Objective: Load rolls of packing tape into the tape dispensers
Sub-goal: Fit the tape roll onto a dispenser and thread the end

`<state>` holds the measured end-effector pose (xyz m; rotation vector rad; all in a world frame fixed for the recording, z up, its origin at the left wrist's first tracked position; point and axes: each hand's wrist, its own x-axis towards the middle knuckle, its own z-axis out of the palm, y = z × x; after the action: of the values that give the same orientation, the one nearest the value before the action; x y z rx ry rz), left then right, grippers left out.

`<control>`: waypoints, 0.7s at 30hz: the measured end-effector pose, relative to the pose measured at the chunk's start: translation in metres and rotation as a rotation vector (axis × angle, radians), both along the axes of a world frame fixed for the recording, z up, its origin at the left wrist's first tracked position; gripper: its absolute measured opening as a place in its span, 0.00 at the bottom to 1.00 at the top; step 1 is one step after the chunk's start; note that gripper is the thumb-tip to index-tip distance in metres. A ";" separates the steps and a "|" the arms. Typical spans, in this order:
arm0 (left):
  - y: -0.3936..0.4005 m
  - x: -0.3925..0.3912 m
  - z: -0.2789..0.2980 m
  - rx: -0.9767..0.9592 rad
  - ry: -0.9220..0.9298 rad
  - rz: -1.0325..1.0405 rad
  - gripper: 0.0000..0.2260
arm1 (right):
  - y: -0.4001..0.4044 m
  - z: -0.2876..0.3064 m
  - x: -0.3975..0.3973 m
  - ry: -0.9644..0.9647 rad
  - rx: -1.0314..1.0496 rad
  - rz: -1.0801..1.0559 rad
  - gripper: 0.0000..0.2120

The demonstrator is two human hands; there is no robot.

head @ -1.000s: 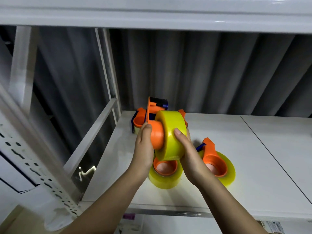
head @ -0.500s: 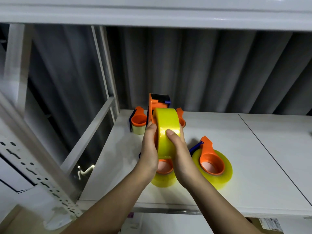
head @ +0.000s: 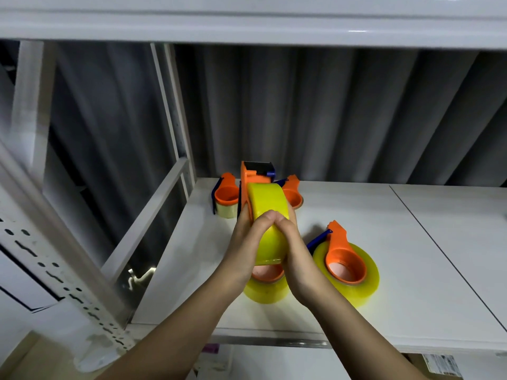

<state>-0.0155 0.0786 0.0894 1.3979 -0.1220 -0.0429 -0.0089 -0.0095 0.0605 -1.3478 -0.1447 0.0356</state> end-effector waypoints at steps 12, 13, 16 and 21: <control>0.021 -0.003 0.000 0.119 -0.085 -0.095 0.11 | -0.051 0.050 -0.002 -0.450 -0.619 -0.126 0.20; 0.021 -0.004 0.000 0.128 -0.094 -0.106 0.12 | -0.052 0.053 -0.002 -0.480 -0.656 -0.121 0.19; 0.024 -0.007 -0.002 0.144 -0.098 -0.133 0.14 | -0.054 0.055 -0.002 -0.554 -0.719 -0.118 0.17; 0.029 -0.009 0.001 0.190 -0.153 -0.198 0.17 | -0.061 0.065 -0.001 -0.544 -0.763 -0.034 0.15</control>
<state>-0.0247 0.1079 0.0903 1.5741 -0.3915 -0.1145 -0.0101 -0.0709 0.1258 -2.0985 -0.6128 -0.3393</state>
